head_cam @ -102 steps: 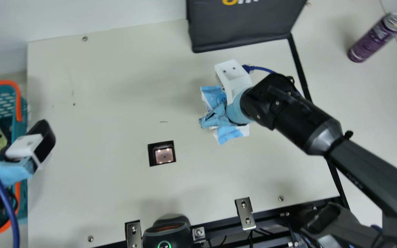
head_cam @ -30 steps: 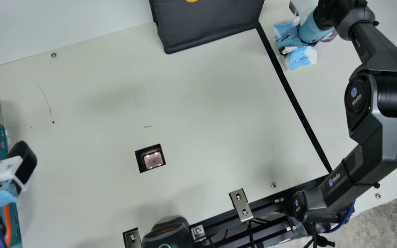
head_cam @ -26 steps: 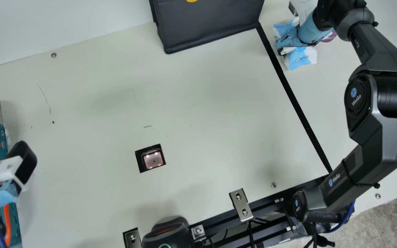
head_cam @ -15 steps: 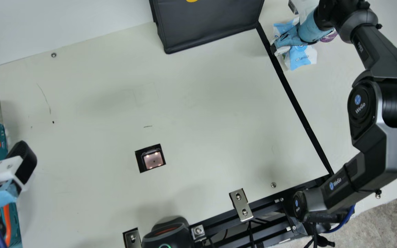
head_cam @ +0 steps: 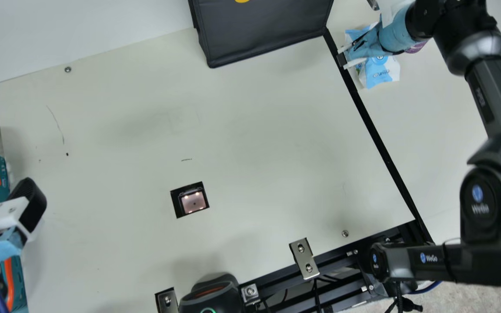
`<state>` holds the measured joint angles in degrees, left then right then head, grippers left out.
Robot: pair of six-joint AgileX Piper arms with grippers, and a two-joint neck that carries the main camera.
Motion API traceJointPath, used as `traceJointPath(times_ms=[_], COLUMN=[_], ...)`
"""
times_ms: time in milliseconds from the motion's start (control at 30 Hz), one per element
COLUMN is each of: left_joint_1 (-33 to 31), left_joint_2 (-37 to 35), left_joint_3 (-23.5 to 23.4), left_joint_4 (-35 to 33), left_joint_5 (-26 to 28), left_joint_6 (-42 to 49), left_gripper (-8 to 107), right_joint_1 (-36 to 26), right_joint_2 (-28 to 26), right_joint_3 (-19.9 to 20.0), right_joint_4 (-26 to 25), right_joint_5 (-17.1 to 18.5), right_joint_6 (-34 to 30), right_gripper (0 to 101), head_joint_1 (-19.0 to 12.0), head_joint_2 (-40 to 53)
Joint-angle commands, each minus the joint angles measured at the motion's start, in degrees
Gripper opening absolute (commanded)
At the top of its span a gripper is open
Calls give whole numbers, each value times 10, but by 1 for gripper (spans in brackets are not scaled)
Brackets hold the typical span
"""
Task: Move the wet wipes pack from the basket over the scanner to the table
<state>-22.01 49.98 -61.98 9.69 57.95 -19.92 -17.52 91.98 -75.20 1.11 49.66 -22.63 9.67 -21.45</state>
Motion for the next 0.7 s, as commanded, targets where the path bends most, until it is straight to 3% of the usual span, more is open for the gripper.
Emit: traceJointPath(times_ms=[0, 300, 333, 667], left_joint_1=[0, 0, 0, 100], left_joint_2=[0, 0, 0, -33], left_joint_3=[0, 0, 0, -34], left_joint_4=[0, 0, 0, -55], left_joint_5=[0, 0, 0, 57], left_joint_6=[0, 0, 0, 98], left_gripper=[90, 90, 90, 90], right_joint_1=[10, 91, 73, 115], right_joint_2=[-61, -241, -179, -295], right_joint_3=[19, 90, 81, 76], right_joint_4=[1, -28, -20, -23], right_joint_5=[11, 51, 47, 101], right_joint_6=[9, 69, 58, 118], right_gripper=[95, 95, 95, 95], head_joint_1=[-17, -17, -17, -17], head_joint_2=[-1, -1, -1, 132])
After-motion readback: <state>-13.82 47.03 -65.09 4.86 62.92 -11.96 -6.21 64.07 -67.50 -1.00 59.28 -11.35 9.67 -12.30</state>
